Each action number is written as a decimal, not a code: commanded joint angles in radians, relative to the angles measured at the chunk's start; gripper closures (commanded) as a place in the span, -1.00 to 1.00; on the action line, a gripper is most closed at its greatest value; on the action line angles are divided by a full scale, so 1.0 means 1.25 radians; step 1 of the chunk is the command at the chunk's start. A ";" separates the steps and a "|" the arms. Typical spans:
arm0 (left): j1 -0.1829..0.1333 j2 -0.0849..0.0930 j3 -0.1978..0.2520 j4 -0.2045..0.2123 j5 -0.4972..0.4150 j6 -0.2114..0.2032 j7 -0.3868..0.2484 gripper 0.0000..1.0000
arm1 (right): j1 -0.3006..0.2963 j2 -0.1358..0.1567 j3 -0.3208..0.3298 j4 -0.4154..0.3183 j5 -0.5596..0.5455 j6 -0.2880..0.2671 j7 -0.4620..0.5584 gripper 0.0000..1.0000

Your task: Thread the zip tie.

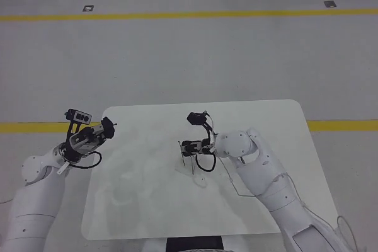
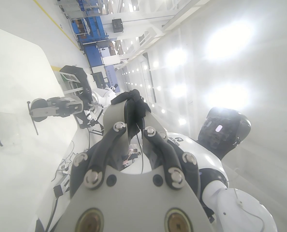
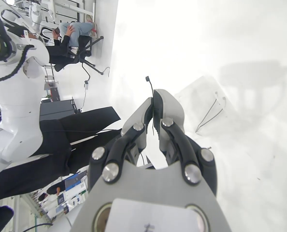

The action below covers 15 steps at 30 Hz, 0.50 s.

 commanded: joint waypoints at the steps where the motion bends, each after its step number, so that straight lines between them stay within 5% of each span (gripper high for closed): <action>1: 0.000 0.000 0.000 0.000 0.000 0.000 0.000 1.00 | 0.000 0.000 0.000 0.000 0.000 0.000 0.000 1.00; 5: 0.000 0.000 0.000 0.000 0.000 0.000 0.000 1.00 | -0.013 -0.003 -0.011 0.008 0.015 -0.012 -0.068 1.00; 15: 0.000 0.000 0.000 0.000 0.000 0.000 0.000 1.00 | -0.047 -0.026 -0.017 -0.042 0.154 -0.059 -0.416 1.00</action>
